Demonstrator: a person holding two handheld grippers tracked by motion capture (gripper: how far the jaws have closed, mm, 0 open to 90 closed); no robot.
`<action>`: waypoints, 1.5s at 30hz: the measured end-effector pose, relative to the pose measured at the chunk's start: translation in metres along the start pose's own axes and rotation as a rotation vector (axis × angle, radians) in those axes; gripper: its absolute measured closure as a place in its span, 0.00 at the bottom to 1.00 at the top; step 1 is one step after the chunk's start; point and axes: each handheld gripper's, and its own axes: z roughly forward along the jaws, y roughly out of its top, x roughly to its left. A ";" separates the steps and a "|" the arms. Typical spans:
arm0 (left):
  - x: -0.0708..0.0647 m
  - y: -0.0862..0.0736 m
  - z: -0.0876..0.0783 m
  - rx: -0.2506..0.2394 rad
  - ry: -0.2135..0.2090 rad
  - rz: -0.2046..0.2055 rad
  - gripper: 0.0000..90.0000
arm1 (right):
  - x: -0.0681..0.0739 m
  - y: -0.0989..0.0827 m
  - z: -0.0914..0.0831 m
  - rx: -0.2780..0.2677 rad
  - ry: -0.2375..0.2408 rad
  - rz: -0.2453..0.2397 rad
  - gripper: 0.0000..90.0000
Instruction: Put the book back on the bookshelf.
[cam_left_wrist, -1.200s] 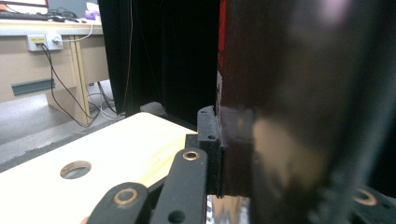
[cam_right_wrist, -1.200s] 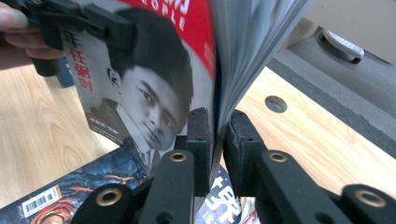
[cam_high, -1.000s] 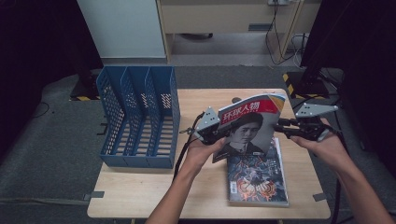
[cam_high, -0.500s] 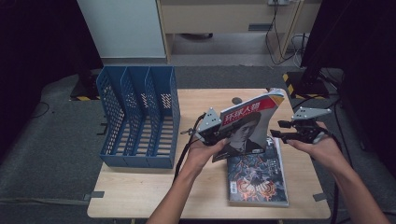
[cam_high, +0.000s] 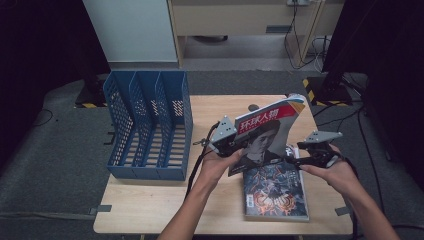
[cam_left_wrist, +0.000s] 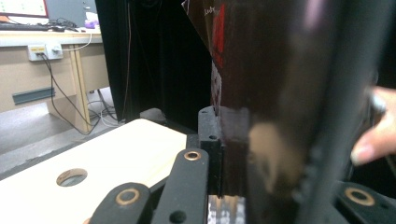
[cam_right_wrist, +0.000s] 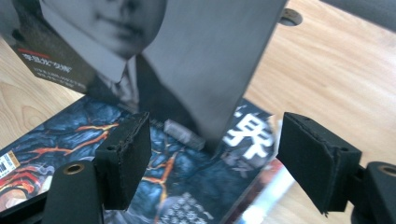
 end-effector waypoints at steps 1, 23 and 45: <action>-0.001 0.001 -0.001 0.000 -0.001 0.003 0.96 | 0.002 -0.004 0.003 0.004 0.007 0.011 0.29; 0.005 0.036 -0.038 -0.048 0.077 -0.010 0.96 | 0.036 -0.067 0.023 -0.047 -0.108 0.163 0.18; 0.025 0.052 -0.101 -0.110 0.162 -0.024 0.96 | 0.031 -0.070 0.023 -0.042 -0.153 0.173 0.19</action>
